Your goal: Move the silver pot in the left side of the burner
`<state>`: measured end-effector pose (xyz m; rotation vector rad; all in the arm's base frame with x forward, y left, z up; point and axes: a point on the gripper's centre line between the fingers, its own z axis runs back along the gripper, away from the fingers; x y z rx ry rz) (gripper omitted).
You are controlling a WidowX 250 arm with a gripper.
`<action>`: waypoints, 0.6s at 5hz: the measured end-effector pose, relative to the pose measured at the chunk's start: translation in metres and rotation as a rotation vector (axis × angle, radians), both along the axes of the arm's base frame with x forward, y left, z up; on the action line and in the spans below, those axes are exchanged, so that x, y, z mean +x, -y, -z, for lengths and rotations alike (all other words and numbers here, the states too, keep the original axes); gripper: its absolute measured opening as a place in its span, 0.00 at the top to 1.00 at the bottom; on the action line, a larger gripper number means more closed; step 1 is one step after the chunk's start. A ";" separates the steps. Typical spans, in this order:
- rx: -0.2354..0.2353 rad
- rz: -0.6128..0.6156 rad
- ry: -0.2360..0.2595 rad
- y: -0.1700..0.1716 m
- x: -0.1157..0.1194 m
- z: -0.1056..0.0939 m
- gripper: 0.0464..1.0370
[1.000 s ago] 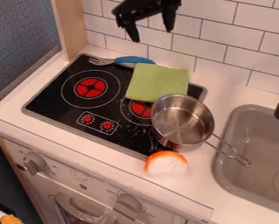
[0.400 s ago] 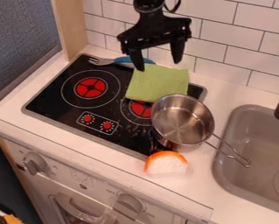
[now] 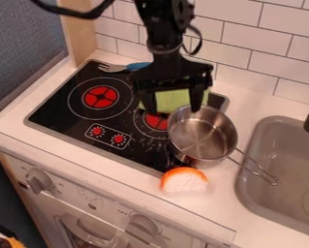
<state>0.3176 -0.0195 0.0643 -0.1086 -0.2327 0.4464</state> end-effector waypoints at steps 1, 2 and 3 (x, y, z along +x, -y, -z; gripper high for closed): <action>-0.011 0.027 0.021 0.005 -0.001 0.004 0.04; -0.018 0.042 -0.014 0.007 0.000 0.023 0.04; -0.020 0.044 -0.052 0.008 -0.001 0.041 0.04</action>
